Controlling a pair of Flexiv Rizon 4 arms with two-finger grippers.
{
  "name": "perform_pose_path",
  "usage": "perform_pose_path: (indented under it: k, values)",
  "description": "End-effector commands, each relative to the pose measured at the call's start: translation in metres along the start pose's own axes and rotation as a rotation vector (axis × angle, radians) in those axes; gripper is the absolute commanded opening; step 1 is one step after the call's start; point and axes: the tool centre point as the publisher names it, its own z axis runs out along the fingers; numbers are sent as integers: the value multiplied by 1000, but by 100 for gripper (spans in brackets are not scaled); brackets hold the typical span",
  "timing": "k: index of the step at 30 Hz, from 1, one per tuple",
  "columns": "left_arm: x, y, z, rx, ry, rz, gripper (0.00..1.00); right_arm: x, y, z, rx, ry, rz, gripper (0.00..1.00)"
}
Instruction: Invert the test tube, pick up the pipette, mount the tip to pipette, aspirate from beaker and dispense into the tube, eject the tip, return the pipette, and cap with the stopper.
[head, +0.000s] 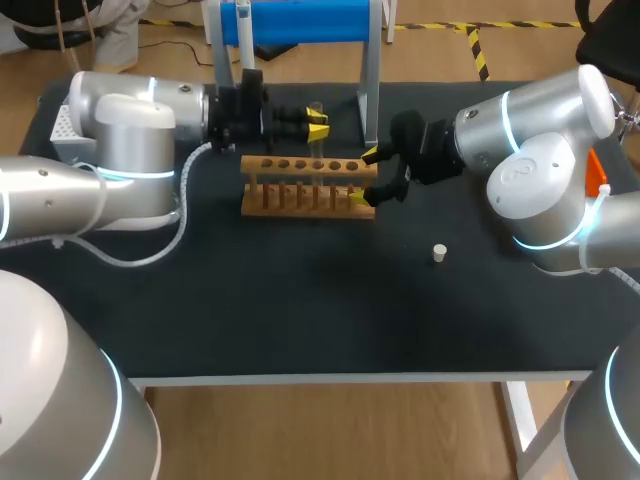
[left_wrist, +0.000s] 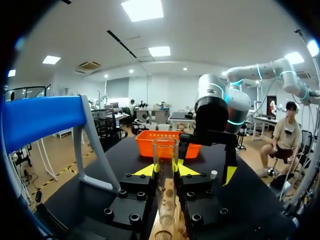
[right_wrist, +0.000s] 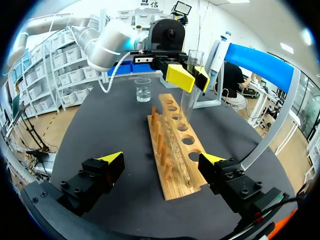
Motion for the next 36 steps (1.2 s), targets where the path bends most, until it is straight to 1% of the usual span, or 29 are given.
perform_pose_path:
  k: [1, 11, 12, 13, 14, 36]
  values:
    - [-1, 1, 1, -1, -4, -5, 0, 0, 0, -1, 1, 2, 0, 100]
    - [-1, 1, 0, -11, -11, -3, 0, 0, 0, -1, 1, 2, 0, 100]
    - [-1, 1, 0, -13, -10, -3, 41, 0, 0, -1, 1, 2, 0, 100]
    - [-1, 1, 0, -15, -9, -4, 96, 0, 0, -1, 1, 2, 0, 100]
    - [-1, 1, 0, -16, -9, -4, 100, 0, 0, -1, 1, 2, 0, 100]
    - [0, 1, 0, -24, -13, -16, 100, 0, 0, -1, 1, 2, 0, 100]
